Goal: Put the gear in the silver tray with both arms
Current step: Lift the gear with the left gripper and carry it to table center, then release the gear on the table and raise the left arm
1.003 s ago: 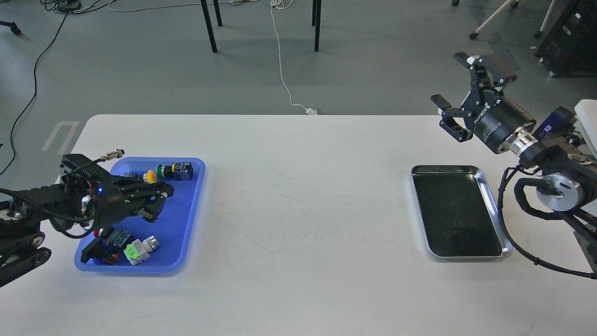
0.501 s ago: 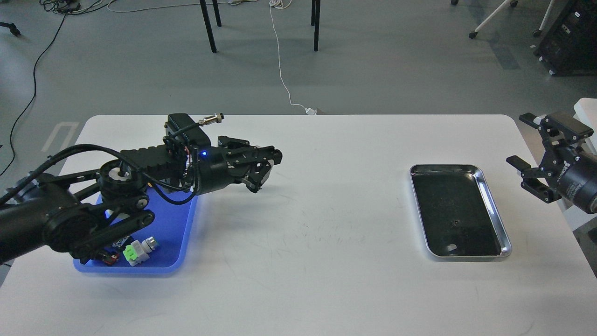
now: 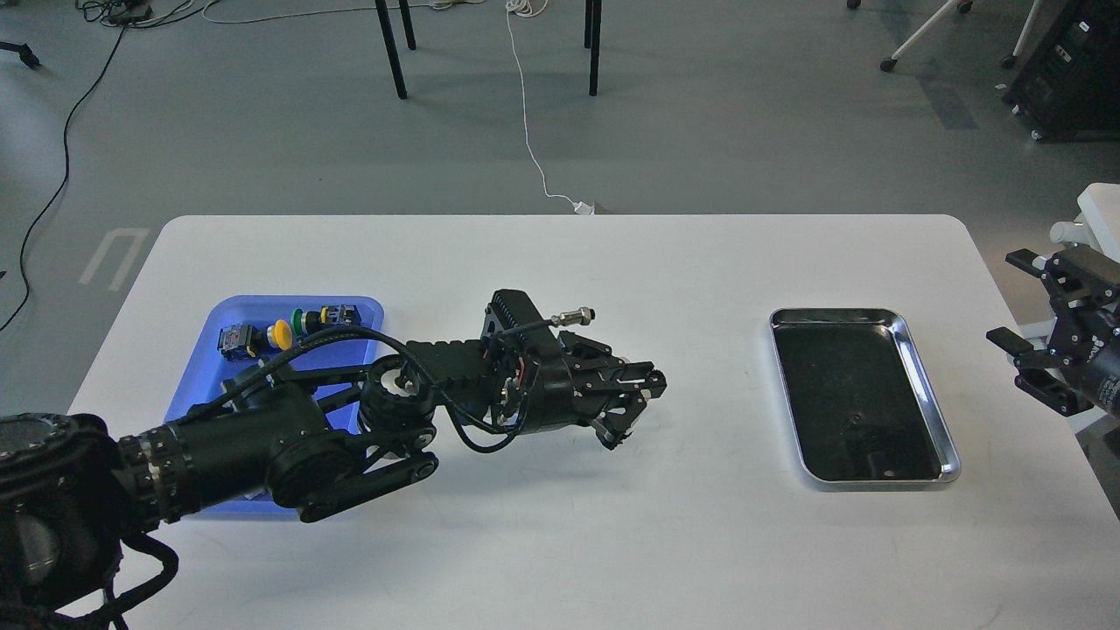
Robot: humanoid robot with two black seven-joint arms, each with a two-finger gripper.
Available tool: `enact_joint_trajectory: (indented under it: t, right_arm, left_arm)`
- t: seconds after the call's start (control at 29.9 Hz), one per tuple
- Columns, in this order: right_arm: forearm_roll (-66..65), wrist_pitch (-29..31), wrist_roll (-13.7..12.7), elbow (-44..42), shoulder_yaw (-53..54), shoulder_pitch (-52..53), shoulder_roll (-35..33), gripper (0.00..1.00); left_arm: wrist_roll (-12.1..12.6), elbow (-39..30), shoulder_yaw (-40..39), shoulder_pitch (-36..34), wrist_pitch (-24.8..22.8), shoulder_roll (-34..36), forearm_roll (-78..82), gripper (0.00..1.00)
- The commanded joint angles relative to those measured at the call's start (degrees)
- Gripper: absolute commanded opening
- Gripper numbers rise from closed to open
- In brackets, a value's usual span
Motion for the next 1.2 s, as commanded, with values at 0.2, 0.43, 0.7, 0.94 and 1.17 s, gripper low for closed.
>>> enact_joint_trajectory:
  t: [0.2, 0.43, 0.7, 0.94, 1.17]
  right_arm:
    - [-0.1, -3.1, -0.1, 3.3, 0.3, -0.3, 0.2, 0.97]
    - [-0.1, -5.2, -0.1, 4.0, 0.8, 0.2, 0.6, 0.97]
    - [-0.2, -5.2, -0.2, 4.0, 0.9, 1.1, 1.5, 0.97]
    - [-0.8, -5.1, -0.5, 3.9, 0.6, 5.1, 1.7, 0.97]
    - [-2.3, -4.5, -3.6, 2.7, -0.8, 13.6, 4.0, 0.97]
  left_arm:
    - [0.1, 7.5, 1.6, 1.0, 0.0, -5.8, 2.1, 0.20]
    - [0.1, 10.0, 2.0, 1.6, 0.1, -6.9, 2.1, 0.24]
    - [0.1, 10.0, 2.0, 1.8, 0.2, -6.8, 2.0, 0.55]
    - [-0.5, 9.0, 0.4, 1.6, 1.2, -4.4, 0.8, 0.72]
    - [-0.8, 6.0, -6.5, -0.6, 4.4, 3.3, -19.5, 0.85]
